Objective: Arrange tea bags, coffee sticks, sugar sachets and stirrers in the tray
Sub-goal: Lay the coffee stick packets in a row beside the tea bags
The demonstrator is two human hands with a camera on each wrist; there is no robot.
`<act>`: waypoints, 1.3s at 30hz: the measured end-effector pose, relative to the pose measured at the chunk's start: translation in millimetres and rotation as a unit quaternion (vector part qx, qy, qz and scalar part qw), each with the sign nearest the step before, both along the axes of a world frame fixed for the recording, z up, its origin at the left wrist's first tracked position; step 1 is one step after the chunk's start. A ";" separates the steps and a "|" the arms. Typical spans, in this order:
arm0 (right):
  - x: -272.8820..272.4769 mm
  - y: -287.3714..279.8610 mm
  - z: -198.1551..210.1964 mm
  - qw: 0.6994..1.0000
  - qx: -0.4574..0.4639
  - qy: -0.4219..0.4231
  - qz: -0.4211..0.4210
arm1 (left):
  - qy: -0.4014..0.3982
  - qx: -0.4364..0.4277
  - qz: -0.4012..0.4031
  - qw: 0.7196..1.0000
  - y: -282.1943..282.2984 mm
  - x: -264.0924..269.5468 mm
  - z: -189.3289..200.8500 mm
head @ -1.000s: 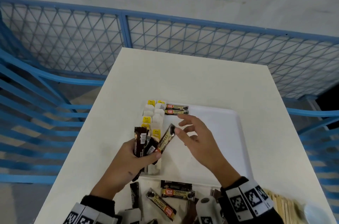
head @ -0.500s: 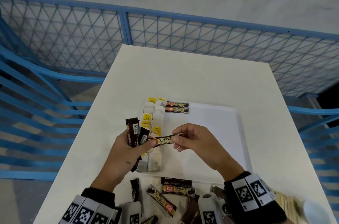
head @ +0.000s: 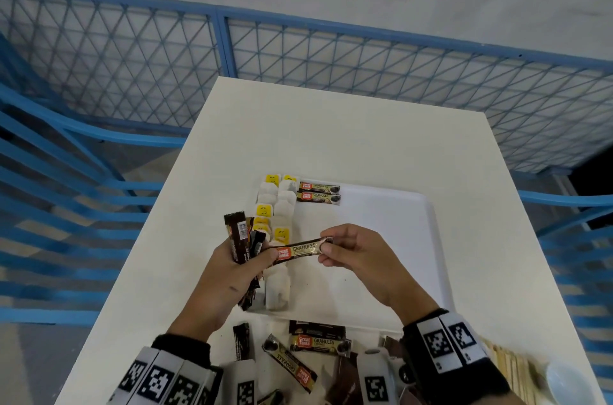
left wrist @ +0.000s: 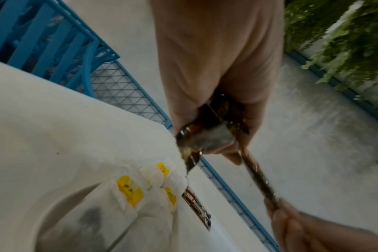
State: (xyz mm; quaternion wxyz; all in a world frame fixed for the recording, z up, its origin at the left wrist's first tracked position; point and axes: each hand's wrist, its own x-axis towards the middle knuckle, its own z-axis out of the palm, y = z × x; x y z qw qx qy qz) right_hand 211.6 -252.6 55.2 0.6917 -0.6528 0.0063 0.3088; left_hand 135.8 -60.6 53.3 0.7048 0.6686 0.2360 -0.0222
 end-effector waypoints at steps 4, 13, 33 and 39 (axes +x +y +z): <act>26.0 -6.1 -18.3 0.995 -0.046 0.002 -0.092 | 0.013 -0.065 0.022 0.998 5.3 -0.7 -5.1; 69.7 -0.7 -72.7 0.972 -0.099 0.046 -0.206 | 0.012 -0.104 0.040 0.994 11.8 -2.4 -16.1; 96.4 21.9 -97.2 0.931 -0.308 -0.085 -0.174 | 0.011 -0.047 0.013 0.999 16.2 0.6 -33.1; 96.2 24.1 -102.0 0.927 -0.317 -0.111 -0.170 | 0.005 -0.046 0.015 0.999 15.1 3.1 -29.0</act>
